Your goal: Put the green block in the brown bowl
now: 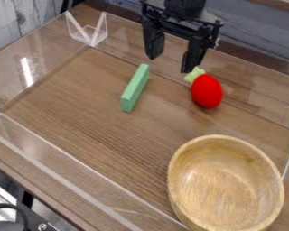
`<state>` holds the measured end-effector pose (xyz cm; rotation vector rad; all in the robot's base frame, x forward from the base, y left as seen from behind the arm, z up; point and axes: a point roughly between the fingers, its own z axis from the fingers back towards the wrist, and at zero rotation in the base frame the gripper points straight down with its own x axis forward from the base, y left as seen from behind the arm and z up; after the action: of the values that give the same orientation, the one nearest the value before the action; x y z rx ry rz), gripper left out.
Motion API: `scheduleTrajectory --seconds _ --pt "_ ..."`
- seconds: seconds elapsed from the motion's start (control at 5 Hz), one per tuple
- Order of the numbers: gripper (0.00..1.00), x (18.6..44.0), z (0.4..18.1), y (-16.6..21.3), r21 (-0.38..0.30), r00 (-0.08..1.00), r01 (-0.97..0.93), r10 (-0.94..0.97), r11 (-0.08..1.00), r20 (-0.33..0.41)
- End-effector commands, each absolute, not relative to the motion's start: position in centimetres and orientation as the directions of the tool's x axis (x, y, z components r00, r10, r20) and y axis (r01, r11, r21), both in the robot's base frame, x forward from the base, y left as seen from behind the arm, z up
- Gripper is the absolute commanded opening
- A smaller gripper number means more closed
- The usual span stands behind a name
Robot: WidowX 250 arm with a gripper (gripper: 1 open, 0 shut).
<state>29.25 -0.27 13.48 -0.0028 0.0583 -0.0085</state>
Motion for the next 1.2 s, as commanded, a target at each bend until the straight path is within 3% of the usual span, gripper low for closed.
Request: scheduleTrajectory --seconds 0.0,0.4,0.8,1.0 --pt "1.00 29.5 11.8 1.0 0.005 0.997 0.036 -0.036 0.999 -0.071" --pt "1.00 30.5 11.6 3.6 0.034 0.995 0.074 -0.071 0.997 -0.075" --pt "1.00 29.1 11.2 4.8 0.051 0.992 0.111 -0.107 0.992 -0.072" --pt "1.00 29.0 9.7 5.5 0.052 0.992 0.111 -0.107 0.993 -0.066"
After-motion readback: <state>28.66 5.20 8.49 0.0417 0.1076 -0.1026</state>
